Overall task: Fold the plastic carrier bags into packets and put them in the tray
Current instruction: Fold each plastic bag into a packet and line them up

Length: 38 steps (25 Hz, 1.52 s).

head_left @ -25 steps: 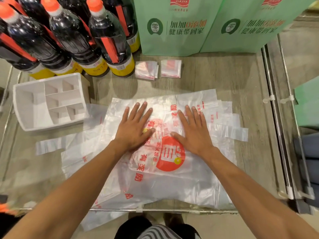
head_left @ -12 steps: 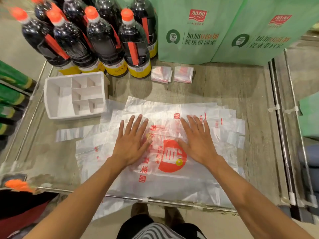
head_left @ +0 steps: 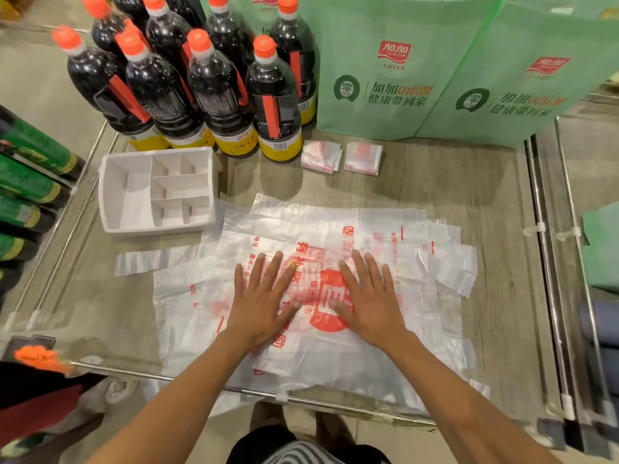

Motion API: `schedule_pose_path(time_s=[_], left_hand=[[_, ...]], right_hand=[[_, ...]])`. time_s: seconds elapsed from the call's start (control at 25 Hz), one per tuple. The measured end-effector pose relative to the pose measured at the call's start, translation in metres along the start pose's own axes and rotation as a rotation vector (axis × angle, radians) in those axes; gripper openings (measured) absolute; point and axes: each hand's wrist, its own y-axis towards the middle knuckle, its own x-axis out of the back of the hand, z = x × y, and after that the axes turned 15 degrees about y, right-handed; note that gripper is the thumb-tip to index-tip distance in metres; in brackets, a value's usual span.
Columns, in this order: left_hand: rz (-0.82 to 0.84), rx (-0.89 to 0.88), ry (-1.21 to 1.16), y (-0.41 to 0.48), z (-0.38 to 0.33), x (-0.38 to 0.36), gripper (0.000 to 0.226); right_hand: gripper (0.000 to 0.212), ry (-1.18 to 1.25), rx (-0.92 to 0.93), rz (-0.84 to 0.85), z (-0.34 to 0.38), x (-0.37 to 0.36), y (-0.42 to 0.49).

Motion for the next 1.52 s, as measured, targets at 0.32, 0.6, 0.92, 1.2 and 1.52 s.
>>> schedule_pose_path(time_s=[0.32,0.6,0.92,1.2,1.52], left_hand=[[-0.052,0.007,-0.004,0.031,0.005,0.005,0.075],[-0.106,0.021,-0.048,0.034,0.005,0.01,0.076],[-0.19,0.019,-0.066,0.018,0.02,0.04,0.078],[-0.325,-0.033,-0.134,0.01,0.039,0.075,0.077],[-0.461,-0.002,-0.139,0.033,0.031,0.074,0.075]], right_hand=[[0.081,-0.05,0.026,-0.018,-0.013,0.011,0.033],[0.081,0.004,-0.007,-0.074,-0.01,0.023,0.036],[0.081,0.019,-0.059,-0.235,0.02,0.06,0.006],[0.077,0.076,-0.12,-0.408,0.041,0.08,-0.038],[0.076,0.138,-0.067,-0.44,0.021,0.074,-0.029]])
